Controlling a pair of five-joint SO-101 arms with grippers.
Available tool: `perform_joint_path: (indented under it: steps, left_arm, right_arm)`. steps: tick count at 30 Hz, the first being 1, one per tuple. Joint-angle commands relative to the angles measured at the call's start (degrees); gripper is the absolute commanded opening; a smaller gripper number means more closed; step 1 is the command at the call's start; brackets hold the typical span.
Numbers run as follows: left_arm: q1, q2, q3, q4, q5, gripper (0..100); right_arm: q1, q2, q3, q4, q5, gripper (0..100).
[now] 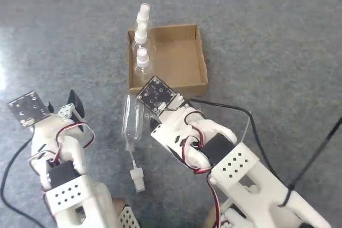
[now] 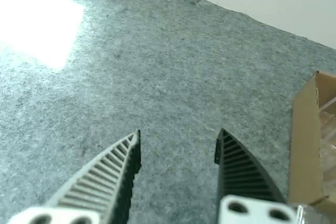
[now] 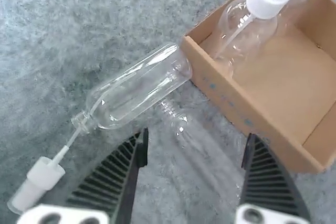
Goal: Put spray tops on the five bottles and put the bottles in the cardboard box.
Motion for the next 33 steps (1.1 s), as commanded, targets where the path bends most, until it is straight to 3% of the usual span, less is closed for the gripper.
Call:
perform_joint_path:
  steps: [1, 15, 26, 33]
  left_arm:
    - [-0.09, -0.7, -0.48, -1.76, -0.44, 22]
    - [-0.09, -0.7, -0.48, -1.76, -0.44, 22]
    - [-0.09, -0.7, -0.48, -1.76, -0.44, 22]
    - [-0.09, -0.7, -0.48, -1.76, -0.44, 22]
  right_arm:
    - [0.13, 4.35, -5.54, 0.57, 3.6, 24.5]
    - [0.13, 23.25, -13.27, 0.75, 9.58, 24.5]
    - [0.48, 36.79, -25.85, 11.47, 19.78, 24.5]
    - [1.63, 42.86, -29.1, 10.95, 19.96, 24.6]
